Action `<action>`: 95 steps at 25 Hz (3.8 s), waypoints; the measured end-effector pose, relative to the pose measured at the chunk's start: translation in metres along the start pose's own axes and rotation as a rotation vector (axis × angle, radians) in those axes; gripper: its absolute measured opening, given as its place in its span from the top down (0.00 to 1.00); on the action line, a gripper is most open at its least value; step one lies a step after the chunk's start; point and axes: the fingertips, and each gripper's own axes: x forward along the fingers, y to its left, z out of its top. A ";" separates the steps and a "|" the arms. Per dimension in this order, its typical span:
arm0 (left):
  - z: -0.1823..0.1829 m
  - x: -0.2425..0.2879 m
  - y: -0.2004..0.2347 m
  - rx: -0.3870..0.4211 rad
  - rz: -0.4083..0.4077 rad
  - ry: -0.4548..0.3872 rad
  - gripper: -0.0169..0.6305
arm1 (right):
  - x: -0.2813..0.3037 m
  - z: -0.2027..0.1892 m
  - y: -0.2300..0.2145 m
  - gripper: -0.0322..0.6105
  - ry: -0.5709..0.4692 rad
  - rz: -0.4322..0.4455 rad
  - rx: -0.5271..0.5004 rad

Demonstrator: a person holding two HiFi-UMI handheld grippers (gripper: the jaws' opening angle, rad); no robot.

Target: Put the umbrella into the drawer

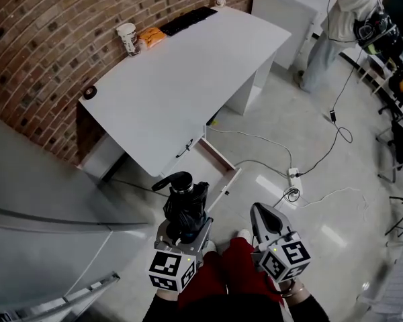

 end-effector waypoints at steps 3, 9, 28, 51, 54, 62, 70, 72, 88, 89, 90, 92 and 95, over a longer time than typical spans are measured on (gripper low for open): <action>-0.009 0.012 0.005 0.016 0.003 0.032 0.58 | 0.012 -0.004 -0.009 0.95 0.004 -0.008 0.010; -0.031 0.050 0.020 -0.003 0.024 0.089 0.58 | 0.043 -0.020 -0.030 0.95 0.040 0.000 0.017; -0.150 0.212 0.076 -0.070 0.103 0.266 0.58 | 0.153 -0.131 -0.123 0.95 0.195 0.050 0.073; -0.249 0.330 0.138 -0.099 0.218 0.444 0.58 | 0.258 -0.248 -0.177 0.95 0.333 0.112 0.078; -0.257 0.342 0.148 -0.107 0.224 0.464 0.58 | 0.267 -0.260 -0.181 0.95 0.349 0.103 0.090; -0.289 0.371 0.178 -0.162 0.278 0.497 0.58 | 0.284 -0.282 -0.190 0.95 0.382 0.118 0.083; -0.313 0.395 0.193 -0.199 0.306 0.524 0.58 | 0.302 -0.296 -0.198 0.95 0.411 0.122 0.075; -0.316 0.399 0.196 -0.204 0.312 0.526 0.58 | 0.305 -0.300 -0.197 0.95 0.423 0.128 0.071; -0.363 0.415 0.233 -0.233 0.385 0.619 0.58 | 0.333 -0.317 -0.189 0.95 0.484 0.150 0.054; -0.365 0.415 0.234 -0.238 0.388 0.624 0.58 | 0.335 -0.317 -0.189 0.95 0.486 0.150 0.055; -0.367 0.416 0.235 -0.243 0.390 0.626 0.58 | 0.336 -0.318 -0.189 0.95 0.489 0.150 0.057; -0.371 0.416 0.236 -0.256 0.394 0.630 0.58 | 0.338 -0.321 -0.189 0.95 0.498 0.150 0.059; -0.378 0.417 0.239 -0.272 0.400 0.643 0.58 | 0.339 -0.327 -0.189 0.95 0.518 0.150 0.058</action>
